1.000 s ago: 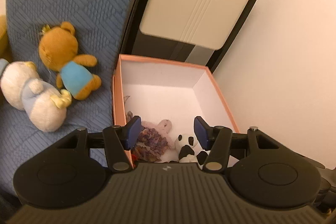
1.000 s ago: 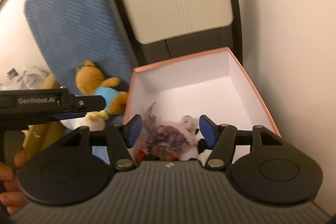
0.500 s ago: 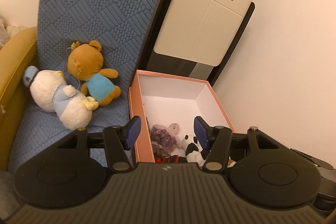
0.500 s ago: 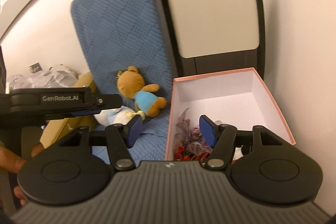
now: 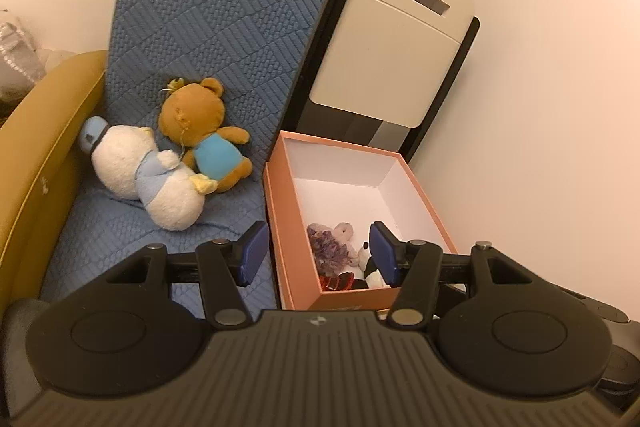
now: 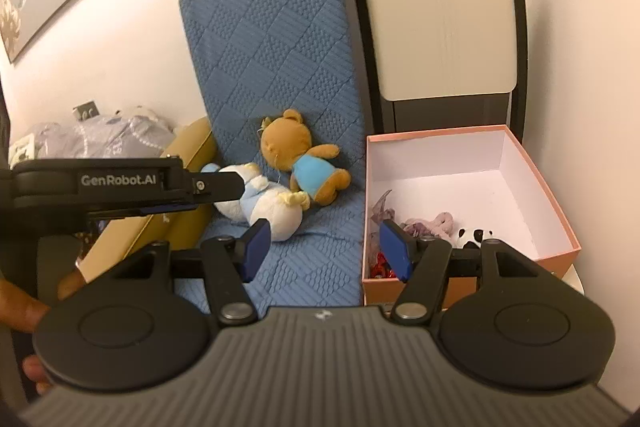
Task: Organize objects
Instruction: 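Withdraw both tools from the box toward the duck and bear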
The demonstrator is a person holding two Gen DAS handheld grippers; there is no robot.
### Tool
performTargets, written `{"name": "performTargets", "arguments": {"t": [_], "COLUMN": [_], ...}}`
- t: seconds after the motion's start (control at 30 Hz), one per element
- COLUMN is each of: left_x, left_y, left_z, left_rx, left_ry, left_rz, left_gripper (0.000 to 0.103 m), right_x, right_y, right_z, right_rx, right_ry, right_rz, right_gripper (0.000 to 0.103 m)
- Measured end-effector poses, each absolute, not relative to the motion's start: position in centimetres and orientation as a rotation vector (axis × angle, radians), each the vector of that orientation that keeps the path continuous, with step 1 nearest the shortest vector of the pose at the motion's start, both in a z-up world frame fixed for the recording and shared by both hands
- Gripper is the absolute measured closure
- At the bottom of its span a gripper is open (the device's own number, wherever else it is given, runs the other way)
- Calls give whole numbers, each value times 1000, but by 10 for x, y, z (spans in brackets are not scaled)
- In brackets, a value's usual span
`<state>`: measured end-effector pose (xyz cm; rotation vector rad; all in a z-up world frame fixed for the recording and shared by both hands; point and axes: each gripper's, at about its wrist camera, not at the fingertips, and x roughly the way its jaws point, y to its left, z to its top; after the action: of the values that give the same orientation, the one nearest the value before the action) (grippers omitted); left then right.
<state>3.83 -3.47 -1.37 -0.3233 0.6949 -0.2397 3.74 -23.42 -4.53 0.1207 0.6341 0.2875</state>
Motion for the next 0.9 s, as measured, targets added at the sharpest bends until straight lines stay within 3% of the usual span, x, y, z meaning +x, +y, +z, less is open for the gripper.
{"name": "performTargets", "arguments": {"t": [0.07, 0.17, 0.23, 0.3, 0.9], "left_x": [31, 20, 17, 14, 62], "left_y": [-29, -22, -17, -12, 27], "left_z": [-13, -13, -14, -16, -58], "left_rx": [-327, -330, -330, -334, -465], "left_ry": [688, 682, 687, 694, 766], "left_rz": [-230, -206, -188, -174, -73], "left_gripper": [38, 25, 19, 11, 8], "right_x": [33, 29, 27, 26, 63], "right_y": [-230, -224, -221, -216, -195], "right_z": [-45, -46, -47, -48, -69], "right_rx": [113, 103, 102, 103, 72], "right_ry": [632, 637, 639, 637, 687], "right_rz": [294, 302, 317, 318, 354], "right_gripper": [40, 40, 20, 15, 15]}}
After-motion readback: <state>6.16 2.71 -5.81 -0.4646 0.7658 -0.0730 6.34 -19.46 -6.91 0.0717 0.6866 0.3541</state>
